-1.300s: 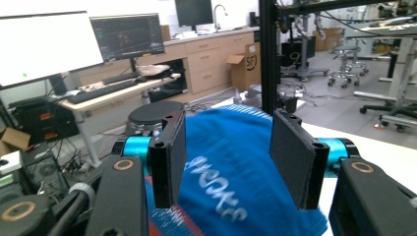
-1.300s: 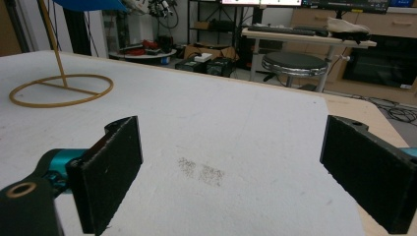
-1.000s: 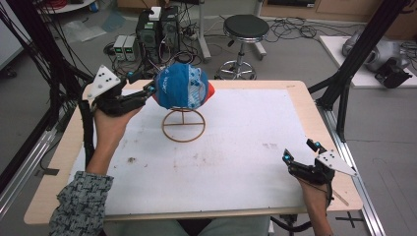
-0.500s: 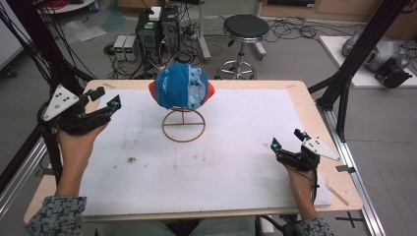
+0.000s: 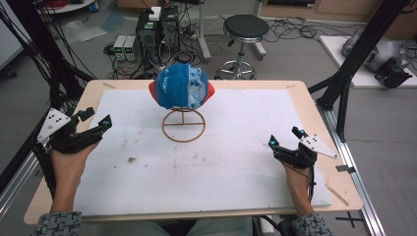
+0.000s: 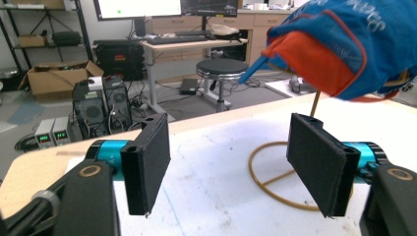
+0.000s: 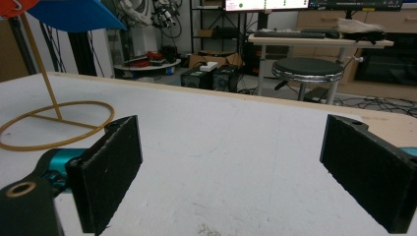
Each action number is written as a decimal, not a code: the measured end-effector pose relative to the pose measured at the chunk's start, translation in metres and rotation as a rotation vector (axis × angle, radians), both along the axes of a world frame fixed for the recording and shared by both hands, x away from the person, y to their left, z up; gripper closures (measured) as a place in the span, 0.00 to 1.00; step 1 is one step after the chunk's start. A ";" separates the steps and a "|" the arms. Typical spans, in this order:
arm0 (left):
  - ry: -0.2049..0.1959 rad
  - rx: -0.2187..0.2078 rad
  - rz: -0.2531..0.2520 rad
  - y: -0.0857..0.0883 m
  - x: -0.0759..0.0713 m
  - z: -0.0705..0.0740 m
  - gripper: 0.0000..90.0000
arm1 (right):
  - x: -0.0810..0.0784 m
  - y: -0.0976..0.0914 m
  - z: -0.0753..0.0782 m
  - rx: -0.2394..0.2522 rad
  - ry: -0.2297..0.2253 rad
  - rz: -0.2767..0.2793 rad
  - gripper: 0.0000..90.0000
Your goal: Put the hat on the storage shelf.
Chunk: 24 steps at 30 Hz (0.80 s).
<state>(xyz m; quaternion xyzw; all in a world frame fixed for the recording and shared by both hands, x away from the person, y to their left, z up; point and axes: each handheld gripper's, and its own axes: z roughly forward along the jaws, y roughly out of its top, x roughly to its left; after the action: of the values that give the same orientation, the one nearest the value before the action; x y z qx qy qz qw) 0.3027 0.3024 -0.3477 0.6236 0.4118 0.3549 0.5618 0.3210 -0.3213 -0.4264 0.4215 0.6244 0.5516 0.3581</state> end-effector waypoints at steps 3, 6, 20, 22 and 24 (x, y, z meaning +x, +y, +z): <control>0.008 -0.004 0.008 0.001 -0.001 -0.007 0.35 | 0.002 0.001 0.000 0.001 -0.004 0.002 0.09; 0.013 0.002 0.008 0.002 0.000 -0.011 0.35 | 0.002 0.002 0.000 -0.002 -0.005 0.003 0.09; 0.040 0.004 0.006 0.006 0.000 -0.022 0.33 | 0.001 0.000 0.001 -0.006 -0.013 -0.016 0.09; 0.042 0.003 0.007 0.007 0.001 -0.024 0.33 | 0.001 0.000 0.001 -0.010 -0.015 -0.016 0.09; 0.045 0.003 0.007 0.007 0.000 -0.025 0.33 | 0.000 0.000 0.001 -0.010 -0.013 -0.019 0.09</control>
<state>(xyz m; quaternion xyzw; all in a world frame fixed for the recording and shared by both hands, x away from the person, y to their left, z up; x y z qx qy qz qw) 0.3032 0.3090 -0.3724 0.6307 0.4260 0.3437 0.5501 0.3207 -0.3209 -0.4251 0.4218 0.6209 0.5478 0.3694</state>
